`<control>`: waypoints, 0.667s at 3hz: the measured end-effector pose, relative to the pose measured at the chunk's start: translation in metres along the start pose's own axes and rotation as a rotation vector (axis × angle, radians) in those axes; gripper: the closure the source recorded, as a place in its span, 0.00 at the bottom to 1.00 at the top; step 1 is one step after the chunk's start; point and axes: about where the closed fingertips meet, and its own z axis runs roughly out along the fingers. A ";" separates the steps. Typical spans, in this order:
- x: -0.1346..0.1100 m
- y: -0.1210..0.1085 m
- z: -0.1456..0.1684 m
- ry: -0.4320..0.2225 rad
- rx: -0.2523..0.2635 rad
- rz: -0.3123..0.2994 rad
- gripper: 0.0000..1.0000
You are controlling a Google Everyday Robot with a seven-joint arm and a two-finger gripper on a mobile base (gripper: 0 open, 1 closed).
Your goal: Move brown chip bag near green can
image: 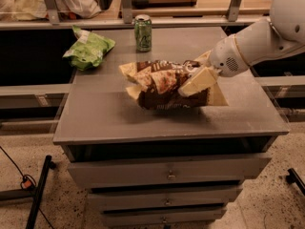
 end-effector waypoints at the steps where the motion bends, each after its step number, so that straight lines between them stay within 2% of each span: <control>1: -0.004 -0.026 -0.004 -0.026 0.011 0.052 1.00; 2: -0.012 -0.049 -0.003 -0.057 0.024 0.082 1.00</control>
Offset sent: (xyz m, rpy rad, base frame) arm 0.0778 -0.0192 0.0186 0.1063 0.0182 -0.1232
